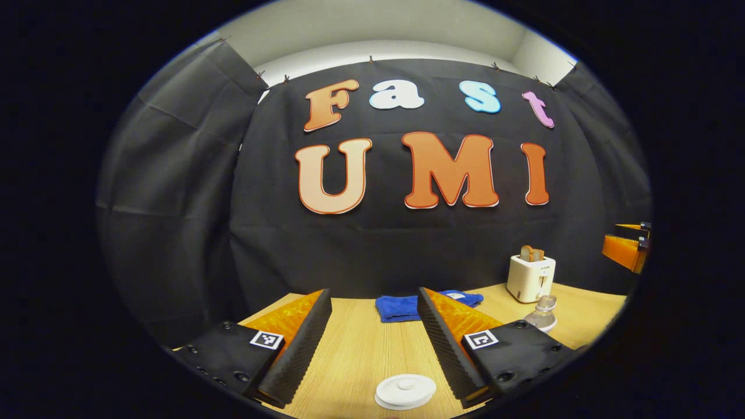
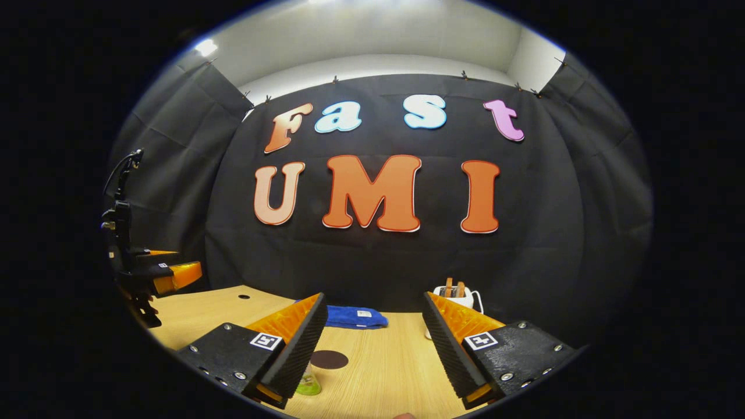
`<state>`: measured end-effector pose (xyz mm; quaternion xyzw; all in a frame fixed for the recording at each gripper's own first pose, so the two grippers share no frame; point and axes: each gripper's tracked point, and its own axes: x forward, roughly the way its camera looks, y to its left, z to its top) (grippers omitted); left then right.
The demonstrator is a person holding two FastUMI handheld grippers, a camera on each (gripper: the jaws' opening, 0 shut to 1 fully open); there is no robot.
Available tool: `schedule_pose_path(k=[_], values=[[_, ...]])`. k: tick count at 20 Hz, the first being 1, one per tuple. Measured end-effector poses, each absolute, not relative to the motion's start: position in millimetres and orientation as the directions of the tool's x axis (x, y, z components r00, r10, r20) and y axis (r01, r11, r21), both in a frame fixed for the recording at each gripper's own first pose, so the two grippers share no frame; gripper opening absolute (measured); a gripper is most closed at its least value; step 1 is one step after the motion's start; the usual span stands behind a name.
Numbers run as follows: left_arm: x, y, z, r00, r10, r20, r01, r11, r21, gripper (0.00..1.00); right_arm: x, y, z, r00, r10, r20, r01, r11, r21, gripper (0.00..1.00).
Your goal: Open the teacup lid with one hand, grasp the water bottle and pour water into the teacup with the other hand; after pouring, place the water bottle on the coaster and then close the teacup lid.
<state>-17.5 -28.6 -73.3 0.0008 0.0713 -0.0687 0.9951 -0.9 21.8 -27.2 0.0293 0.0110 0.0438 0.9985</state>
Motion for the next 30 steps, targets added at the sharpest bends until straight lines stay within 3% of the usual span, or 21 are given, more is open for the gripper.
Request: schedule_pose_path(k=[11, 17, 21, 23, 24, 26, 30], values=[[-33, -48, -178, 0.905, -0.215, -0.367, 0.218, 0.975, -0.034, 0.97, -4, 55, -79, 0.97, 0.206, -0.126, -0.192, 0.975, 0.115, 0.98], [-42, -65, -218, 0.865, -0.257, -0.432, 0.283, 0.959, -0.003, 0.98, -8, 69, -102, 0.951, 0.251, -0.179, -0.231, 0.965, 0.128, 0.98], [-44, -78, -243, 0.826, -0.284, -0.487, 0.338, 0.941, 0.025, 0.84, -11, 78, -117, 0.937, 0.281, -0.207, -0.254, 0.956, 0.147, 0.98], [-44, -76, -250, 0.817, -0.269, -0.51, 0.335, 0.941, 0.04, 0.7, -13, 79, -121, 0.932, 0.287, -0.221, -0.259, 0.954, 0.149, 0.98], [-42, -76, -251, 0.816, -0.268, -0.513, 0.333, 0.942, 0.038, 0.74, -14, 79, -123, 0.931, 0.288, -0.225, -0.26, 0.954, 0.147, 0.98], [-44, -75, -253, 0.816, -0.267, -0.513, 0.329, 0.944, 0.033, 0.65, -14, 79, -125, 0.929, 0.292, -0.228, -0.263, 0.954, 0.147, 0.98], [-38, -74, -252, 0.821, -0.244, -0.516, 0.31, 0.95, 0.045, 0.37, -15, 79, -128, 0.927, 0.297, -0.231, -0.268, 0.952, 0.149, 0.98]])
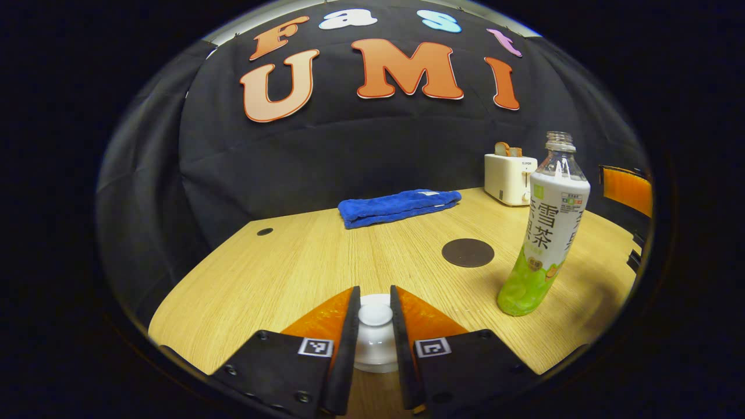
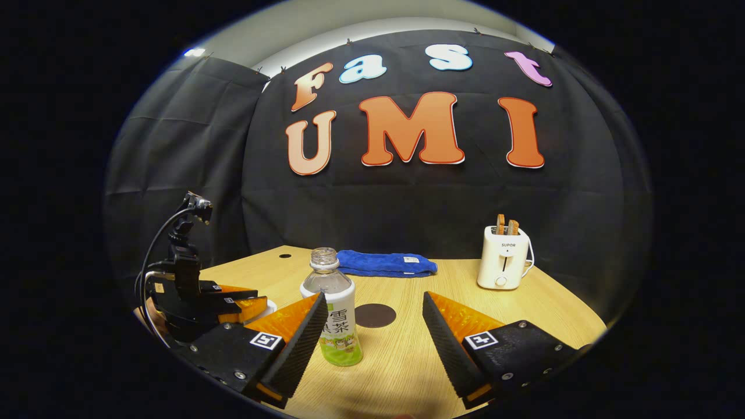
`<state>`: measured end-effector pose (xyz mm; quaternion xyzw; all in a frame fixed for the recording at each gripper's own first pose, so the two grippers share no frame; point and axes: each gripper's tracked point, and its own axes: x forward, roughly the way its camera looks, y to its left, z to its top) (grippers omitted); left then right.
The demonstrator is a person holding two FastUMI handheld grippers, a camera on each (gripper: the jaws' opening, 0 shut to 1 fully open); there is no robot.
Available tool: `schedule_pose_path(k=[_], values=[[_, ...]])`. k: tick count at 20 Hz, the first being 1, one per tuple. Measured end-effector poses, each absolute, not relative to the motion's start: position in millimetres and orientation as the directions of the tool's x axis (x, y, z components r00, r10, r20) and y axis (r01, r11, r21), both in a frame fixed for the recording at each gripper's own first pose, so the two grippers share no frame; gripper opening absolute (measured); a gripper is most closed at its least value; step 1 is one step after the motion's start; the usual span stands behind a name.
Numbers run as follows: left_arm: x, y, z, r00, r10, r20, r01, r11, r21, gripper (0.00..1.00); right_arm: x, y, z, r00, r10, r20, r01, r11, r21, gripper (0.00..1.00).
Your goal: Open the teacup lid with one hand, grasp the water bottle and pour water into the teacup with the other hand; after pouring, place the water bottle on the coaster and then close the teacup lid.
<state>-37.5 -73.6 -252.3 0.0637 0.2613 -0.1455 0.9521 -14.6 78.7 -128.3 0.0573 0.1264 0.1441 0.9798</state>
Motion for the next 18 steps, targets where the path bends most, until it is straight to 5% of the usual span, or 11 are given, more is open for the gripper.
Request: schedule_pose_path(k=[18], values=[[-20, -41, -199, 0.906, -0.186, -0.38, 0.216, 0.976, 0.038, 0.29, -14, 139, -187, 0.839, 0.401, -0.367, -0.38, 0.916, 0.132, 0.98]])
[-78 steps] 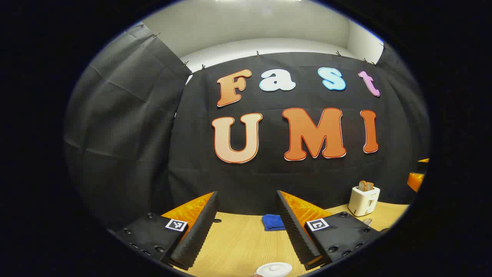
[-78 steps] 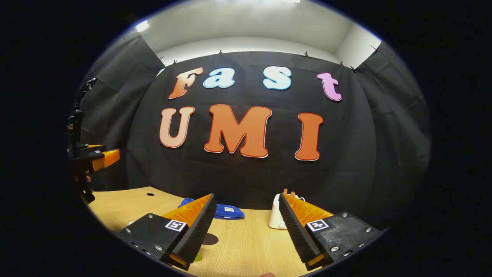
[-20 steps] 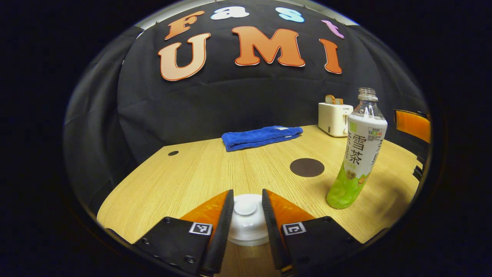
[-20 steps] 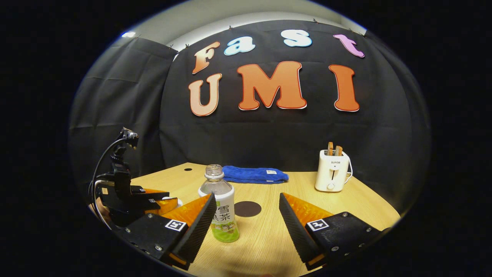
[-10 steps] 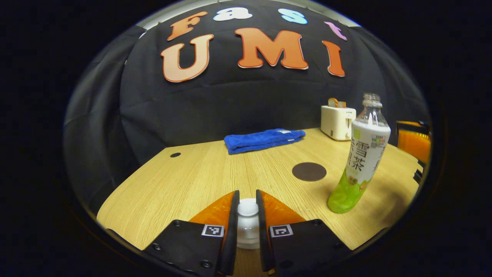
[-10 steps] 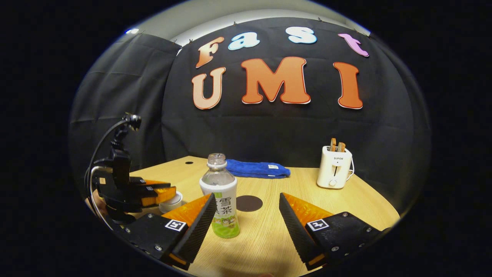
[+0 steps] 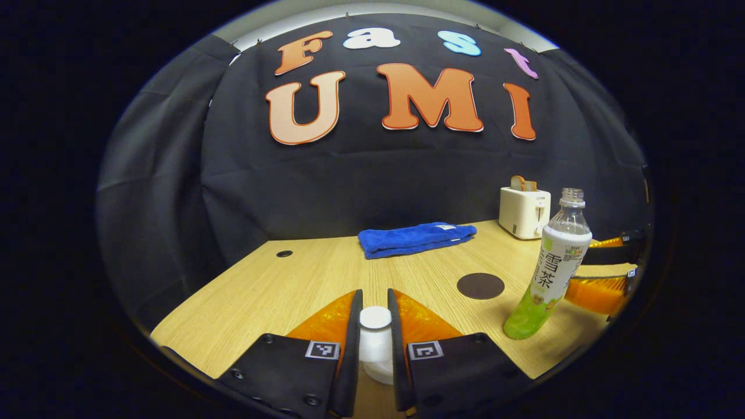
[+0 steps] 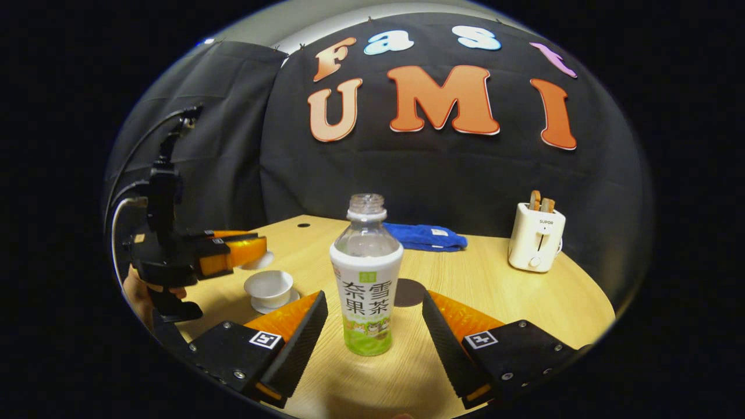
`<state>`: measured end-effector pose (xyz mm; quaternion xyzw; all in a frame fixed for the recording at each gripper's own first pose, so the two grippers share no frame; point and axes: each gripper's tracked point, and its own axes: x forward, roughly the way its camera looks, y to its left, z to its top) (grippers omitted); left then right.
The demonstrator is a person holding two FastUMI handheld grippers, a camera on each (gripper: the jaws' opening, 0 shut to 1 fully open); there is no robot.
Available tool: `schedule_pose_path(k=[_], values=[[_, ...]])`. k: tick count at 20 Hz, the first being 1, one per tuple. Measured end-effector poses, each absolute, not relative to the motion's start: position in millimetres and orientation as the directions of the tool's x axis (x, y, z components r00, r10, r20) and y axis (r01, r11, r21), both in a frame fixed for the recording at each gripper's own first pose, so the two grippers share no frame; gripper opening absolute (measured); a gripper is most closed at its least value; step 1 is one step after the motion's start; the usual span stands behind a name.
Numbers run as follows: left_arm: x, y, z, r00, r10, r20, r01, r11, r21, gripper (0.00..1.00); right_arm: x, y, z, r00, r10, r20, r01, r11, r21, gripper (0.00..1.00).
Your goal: Open the teacup lid with one hand, grasp the water bottle and pour water into the teacup with the other hand; after pouring, place the water bottle on the coaster and then close the teacup lid.
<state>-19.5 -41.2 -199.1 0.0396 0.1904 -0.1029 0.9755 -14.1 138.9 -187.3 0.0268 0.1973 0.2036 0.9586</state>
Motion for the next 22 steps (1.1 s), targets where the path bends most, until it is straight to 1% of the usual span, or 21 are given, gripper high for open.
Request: schedule_pose_path(k=[3, 4, 6, 9, 10, 11, 12, 15, 17, 20, 21, 22], values=[[-20, -29, -194, 0.917, -0.162, -0.365, 0.193, 0.98, 0.049, 0.29, -8, 150, -202, 0.822, 0.398, -0.408, -0.384, 0.916, 0.119, 0.97], [-20, -24, -195, 0.918, -0.154, -0.366, 0.185, 0.982, 0.049, 0.3, -6, 150, -207, 0.821, 0.388, -0.419, -0.378, 0.919, 0.111, 0.95], [-21, -14, -198, 0.918, -0.138, -0.371, 0.167, 0.985, 0.049, 0.29, -2, 152, -215, 0.814, 0.372, -0.446, -0.366, 0.925, 0.103, 0.91], [-26, 2, -201, 0.92, -0.115, -0.376, 0.146, 0.988, 0.057, 0.29, 2, 152, -213, 0.822, 0.348, -0.451, -0.35, 0.933, 0.082, 0.87], [-26, 6, -201, 0.92, -0.11, -0.376, 0.14, 0.989, 0.055, 0.29, 3, 152, -213, 0.819, 0.345, -0.458, -0.348, 0.934, 0.081, 0.78], [-26, 10, -201, 0.922, -0.105, -0.374, 0.135, 0.989, 0.053, 0.29, 6, 156, -216, 0.817, 0.342, -0.465, -0.346, 0.935, 0.08, 0.75], [-26, 13, -201, 0.923, -0.102, -0.371, 0.129, 0.99, 0.05, 0.29, 4, 157, -214, 0.816, 0.34, -0.467, -0.344, 0.936, 0.078, 0.7], [-30, 23, -204, 0.922, -0.097, -0.375, 0.121, 0.992, 0.042, 0.29, 7, 161, -211, 0.813, 0.335, -0.476, -0.35, 0.935, 0.059, 0.67], [-30, 30, -207, 0.92, -0.09, -0.382, 0.114, 0.993, 0.039, 0.29, 8, 165, -211, 0.811, 0.332, -0.481, -0.37, 0.929, 0.017, 0.66], [-33, 40, -208, 0.917, -0.083, -0.39, 0.103, 0.994, 0.032, 0.3, 13, 163, -209, 0.821, 0.296, -0.488, -0.393, 0.914, -0.106, 0.66], [-33, 45, -209, 0.917, -0.073, -0.391, 0.097, 0.994, 0.041, 0.3, 15, 163, -208, 0.827, 0.278, -0.489, -0.398, 0.903, -0.159, 0.61], [-33, 50, -208, 0.92, -0.062, -0.387, 0.088, 0.995, 0.05, 0.29, 17, 164, -206, 0.832, 0.263, -0.488, -0.407, 0.887, -0.216, 0.66]])
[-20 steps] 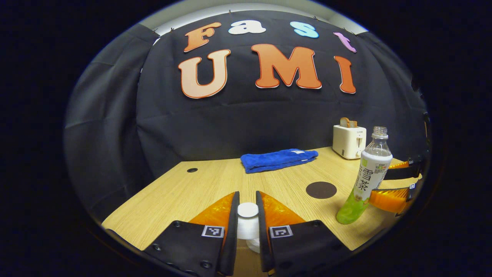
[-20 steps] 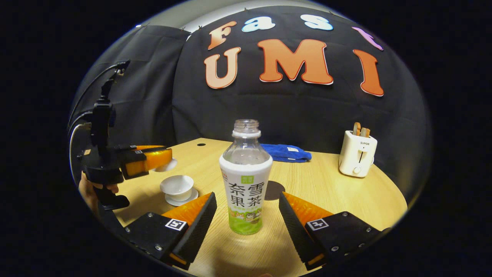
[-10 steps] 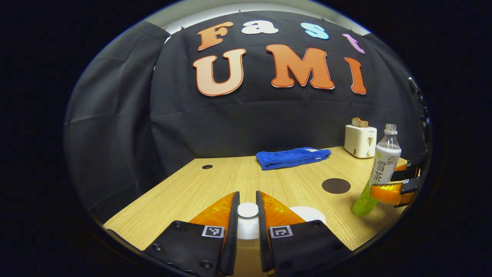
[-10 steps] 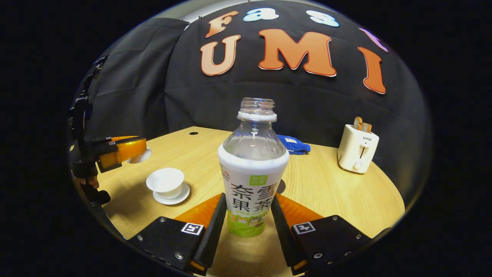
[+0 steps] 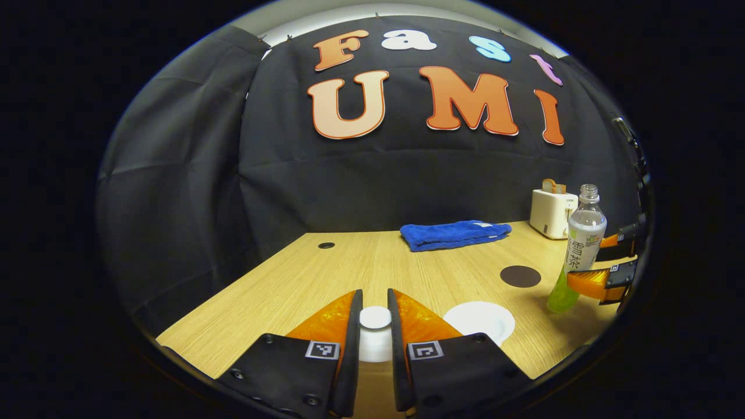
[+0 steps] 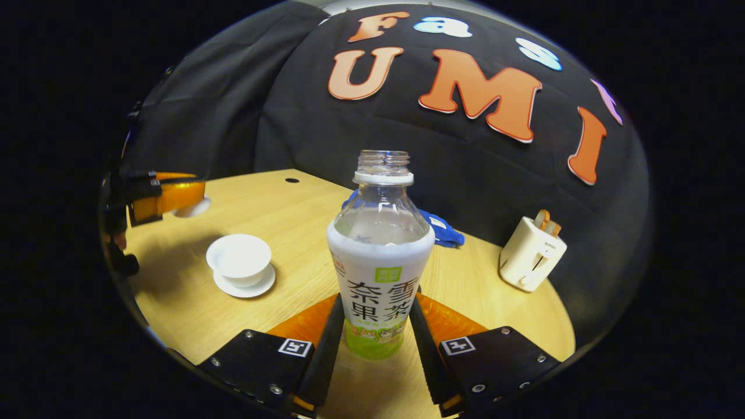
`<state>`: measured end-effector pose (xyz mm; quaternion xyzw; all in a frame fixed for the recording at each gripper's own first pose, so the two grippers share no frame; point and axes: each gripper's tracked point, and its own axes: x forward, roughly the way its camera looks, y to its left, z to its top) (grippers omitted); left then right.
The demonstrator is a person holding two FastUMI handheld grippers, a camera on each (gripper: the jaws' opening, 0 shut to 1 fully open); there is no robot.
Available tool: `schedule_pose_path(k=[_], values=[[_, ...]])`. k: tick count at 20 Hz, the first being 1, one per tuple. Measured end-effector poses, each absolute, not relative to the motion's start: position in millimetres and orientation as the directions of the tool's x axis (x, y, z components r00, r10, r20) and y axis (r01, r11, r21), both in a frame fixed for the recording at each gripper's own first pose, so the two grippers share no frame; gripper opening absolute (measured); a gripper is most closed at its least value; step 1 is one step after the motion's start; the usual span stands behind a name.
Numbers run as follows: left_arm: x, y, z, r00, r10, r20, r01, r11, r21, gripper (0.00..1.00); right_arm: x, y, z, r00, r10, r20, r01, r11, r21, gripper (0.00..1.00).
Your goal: Open the teacup lid with one hand, grasp the water bottle and pour water into the teacup with the other hand; after pouring, place the water bottle on the coaster and then close the teacup lid.
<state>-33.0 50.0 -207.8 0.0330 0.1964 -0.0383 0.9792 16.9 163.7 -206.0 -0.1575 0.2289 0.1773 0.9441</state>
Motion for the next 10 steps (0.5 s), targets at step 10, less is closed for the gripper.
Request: schedule_pose_path(k=[10], values=[[-42, 80, -212, 0.92, -0.026, -0.392, 0.051, 0.997, 0.053, 0.29, 35, 175, -180, 0.894, 0.198, -0.401, -0.426, 0.653, -0.626, 0.65]])
